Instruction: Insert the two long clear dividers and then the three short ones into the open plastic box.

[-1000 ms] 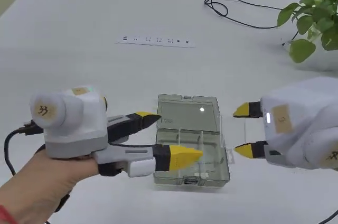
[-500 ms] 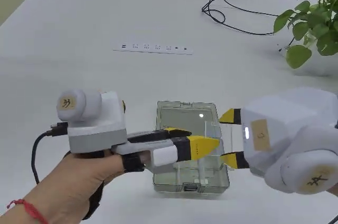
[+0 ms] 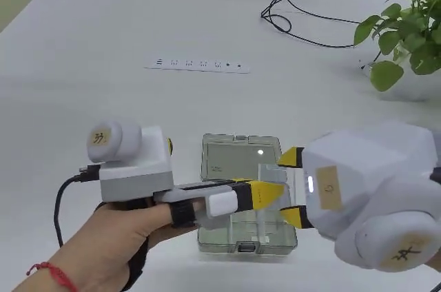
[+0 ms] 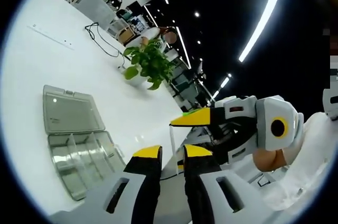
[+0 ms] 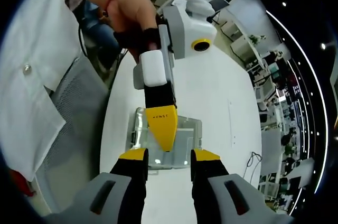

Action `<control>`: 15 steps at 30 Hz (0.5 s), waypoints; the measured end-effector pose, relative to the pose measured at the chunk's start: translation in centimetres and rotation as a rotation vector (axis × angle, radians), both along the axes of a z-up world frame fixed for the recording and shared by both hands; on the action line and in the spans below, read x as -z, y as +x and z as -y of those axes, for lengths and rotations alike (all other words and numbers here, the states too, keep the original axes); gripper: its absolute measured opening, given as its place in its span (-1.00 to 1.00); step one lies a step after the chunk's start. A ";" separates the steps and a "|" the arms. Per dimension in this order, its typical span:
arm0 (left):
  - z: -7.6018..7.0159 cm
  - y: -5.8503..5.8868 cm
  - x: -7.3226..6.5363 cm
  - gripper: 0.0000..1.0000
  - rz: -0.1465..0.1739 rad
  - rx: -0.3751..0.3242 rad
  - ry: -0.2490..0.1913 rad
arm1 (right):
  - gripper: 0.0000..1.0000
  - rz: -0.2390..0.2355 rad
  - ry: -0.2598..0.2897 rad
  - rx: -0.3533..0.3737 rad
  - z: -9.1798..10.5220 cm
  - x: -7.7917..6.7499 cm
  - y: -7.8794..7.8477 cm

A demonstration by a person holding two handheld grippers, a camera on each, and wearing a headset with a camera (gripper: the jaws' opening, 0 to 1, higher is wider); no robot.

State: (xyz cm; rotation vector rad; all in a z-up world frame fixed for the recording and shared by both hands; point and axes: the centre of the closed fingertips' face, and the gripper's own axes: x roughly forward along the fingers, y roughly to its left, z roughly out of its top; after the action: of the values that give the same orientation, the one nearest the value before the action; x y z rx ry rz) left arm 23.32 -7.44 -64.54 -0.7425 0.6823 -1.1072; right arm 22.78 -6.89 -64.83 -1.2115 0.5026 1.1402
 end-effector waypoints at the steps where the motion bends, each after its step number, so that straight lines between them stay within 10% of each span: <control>1: 0.0 0.0 0.0 -0.82 -0.001 0.001 0.000 | -0.35 0.000 -0.001 0.000 0.0 0.0 0.0; 15: 0.1 -0.1 0.1 -1.00 -0.009 0.012 -0.001 | -0.35 0.003 -0.007 -0.005 -0.3 0.2 0.0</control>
State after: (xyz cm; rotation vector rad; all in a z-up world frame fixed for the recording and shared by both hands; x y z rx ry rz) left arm 23.22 -7.52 -64.65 -0.7452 0.6943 -1.1154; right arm 22.75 -6.62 -65.04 -1.2212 0.5018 1.1411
